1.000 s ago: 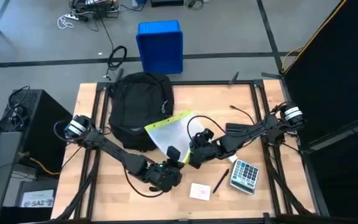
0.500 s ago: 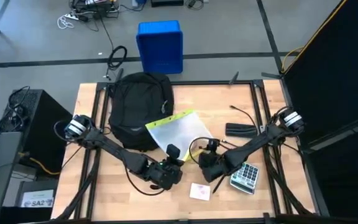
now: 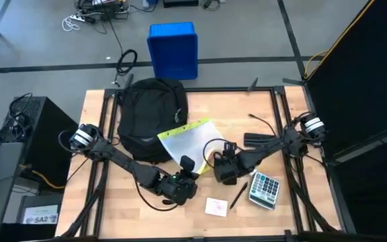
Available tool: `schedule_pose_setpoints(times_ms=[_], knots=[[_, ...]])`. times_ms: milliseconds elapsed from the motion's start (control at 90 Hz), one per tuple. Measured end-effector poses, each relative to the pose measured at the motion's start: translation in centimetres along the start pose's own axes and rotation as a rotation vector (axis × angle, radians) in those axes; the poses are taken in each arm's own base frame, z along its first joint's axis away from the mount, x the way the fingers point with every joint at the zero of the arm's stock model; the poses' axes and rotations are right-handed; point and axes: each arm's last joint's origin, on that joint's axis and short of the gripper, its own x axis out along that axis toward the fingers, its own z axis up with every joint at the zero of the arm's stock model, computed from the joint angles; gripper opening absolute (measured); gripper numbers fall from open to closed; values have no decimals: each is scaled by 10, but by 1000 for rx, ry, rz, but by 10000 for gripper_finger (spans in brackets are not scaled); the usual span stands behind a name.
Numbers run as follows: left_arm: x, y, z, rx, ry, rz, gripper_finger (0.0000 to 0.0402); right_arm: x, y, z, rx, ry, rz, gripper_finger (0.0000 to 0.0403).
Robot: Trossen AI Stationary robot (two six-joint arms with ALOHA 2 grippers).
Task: Unpack backpack
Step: Put the charger adapter into the zip lock bag
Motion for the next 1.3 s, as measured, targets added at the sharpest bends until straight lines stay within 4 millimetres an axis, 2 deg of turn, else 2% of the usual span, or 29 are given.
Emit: schedule_pose_setpoints(times_ms=[144, 267, 456, 556, 622, 767, 1056, 1300], knots=[[0, 0, 0, 0, 0, 0, 0, 7, -15, 3, 30, 35, 32, 205], [0, 0, 0, 0, 0, 0, 0, 16, -27, 3, 77, 73, 85, 185], [0, 0, 0, 4, 3, -1, 0, 28, -35, -8, 90, 104, 126, 101], [0, 0, -1, 6, 6, -2, 0, 27, -34, -8, 79, 109, 127, 29], [0, 0, -1, 7, 7, -2, 0, 25, -31, -7, 70, 107, 120, 10], [0, 0, -2, 8, 21, 27, 0, 15, -22, -5, 52, 116, 75, 2], [1, 1, -8, 3, 83, 56, 0, -20, 0, 1, 23, 117, -6, 0], [-6, 12, -11, -14, 109, 95, 0, -50, 4, 15, 0, 90, -49, 0]])
